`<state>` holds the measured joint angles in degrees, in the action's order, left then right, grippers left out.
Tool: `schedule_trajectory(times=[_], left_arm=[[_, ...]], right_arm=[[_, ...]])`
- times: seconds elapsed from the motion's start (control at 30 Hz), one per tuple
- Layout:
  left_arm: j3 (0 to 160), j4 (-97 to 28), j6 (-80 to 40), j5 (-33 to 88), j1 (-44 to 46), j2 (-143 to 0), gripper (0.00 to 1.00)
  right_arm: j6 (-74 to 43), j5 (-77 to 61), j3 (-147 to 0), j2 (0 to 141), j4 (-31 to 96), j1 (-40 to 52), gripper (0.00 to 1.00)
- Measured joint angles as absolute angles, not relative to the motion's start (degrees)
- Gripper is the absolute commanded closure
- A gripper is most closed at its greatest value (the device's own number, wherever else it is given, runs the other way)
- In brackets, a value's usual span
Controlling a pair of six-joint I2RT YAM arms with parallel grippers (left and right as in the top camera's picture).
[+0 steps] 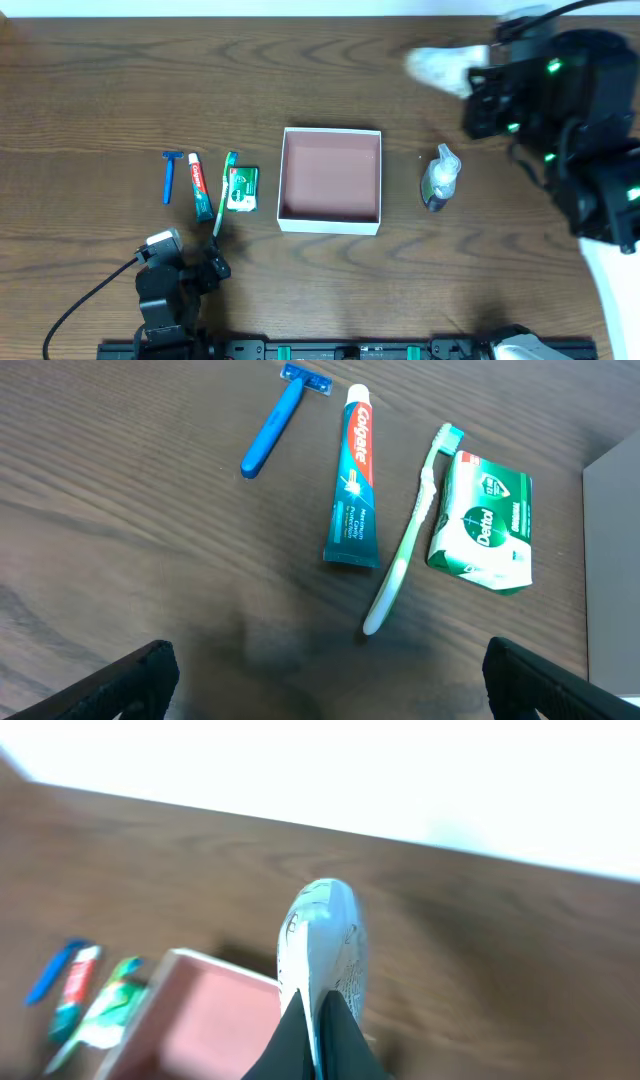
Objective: Pack container
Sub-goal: 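Carry the Pantene tube into the box and release it upright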
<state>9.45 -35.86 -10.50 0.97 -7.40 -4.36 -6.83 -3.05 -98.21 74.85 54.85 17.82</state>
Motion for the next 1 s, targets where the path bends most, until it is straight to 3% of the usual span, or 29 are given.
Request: schedule_trajectory(times=[0.37, 1.0], left_arm=[[9.5, -35.9, -10.5, 1.0, -7.4, -4.4, 0.02], [9.5, -35.9, -10.5, 1.0, -7.4, -4.4, 0.02]], right_arm=[[-13.3, -3.6, -97.8, 93.0, 55.5, 32.0, 0.99], [-15.8, 1.2, -97.5, 104.4, 59.1, 32.0, 0.99]])
